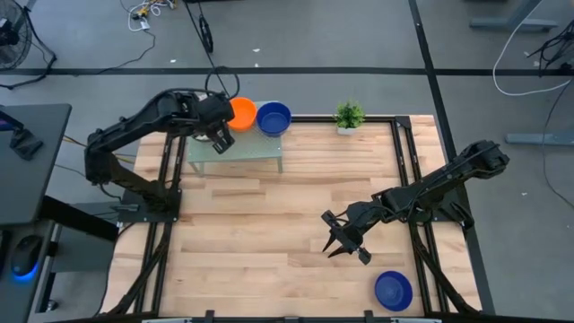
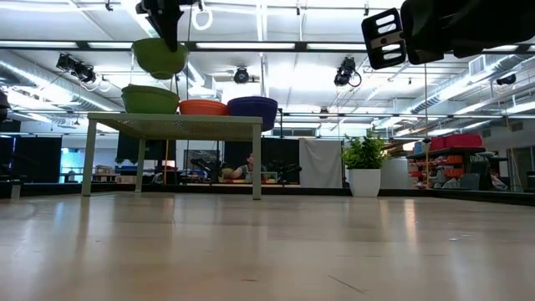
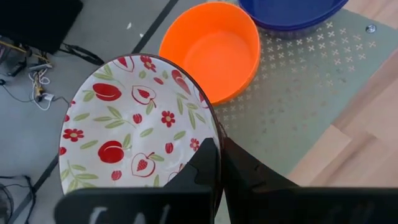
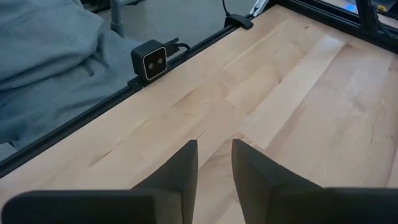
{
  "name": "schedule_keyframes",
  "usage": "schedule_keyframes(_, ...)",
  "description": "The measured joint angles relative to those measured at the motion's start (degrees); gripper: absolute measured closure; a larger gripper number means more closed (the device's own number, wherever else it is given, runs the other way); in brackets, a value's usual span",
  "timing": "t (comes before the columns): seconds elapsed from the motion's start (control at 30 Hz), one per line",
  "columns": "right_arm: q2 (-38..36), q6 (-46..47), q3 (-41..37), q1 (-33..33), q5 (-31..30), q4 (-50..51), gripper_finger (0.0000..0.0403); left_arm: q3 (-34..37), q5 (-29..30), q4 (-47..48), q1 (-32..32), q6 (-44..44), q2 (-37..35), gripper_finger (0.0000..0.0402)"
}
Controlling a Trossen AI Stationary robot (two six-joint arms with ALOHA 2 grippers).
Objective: Pick & Place Mini bowls
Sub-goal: Stack the white patterned bowl on top of the other white patterned bowls on the shelf
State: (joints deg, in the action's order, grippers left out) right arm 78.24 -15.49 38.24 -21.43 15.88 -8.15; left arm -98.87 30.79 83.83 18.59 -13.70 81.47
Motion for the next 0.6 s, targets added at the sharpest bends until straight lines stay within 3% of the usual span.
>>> schedule_keyframes(0.6,0.00,0.20,-0.02,0.00,0.00,0.55,0.0302,-0.04,-3.74,-0.72,4.00,0.76,2.93,0.0391)
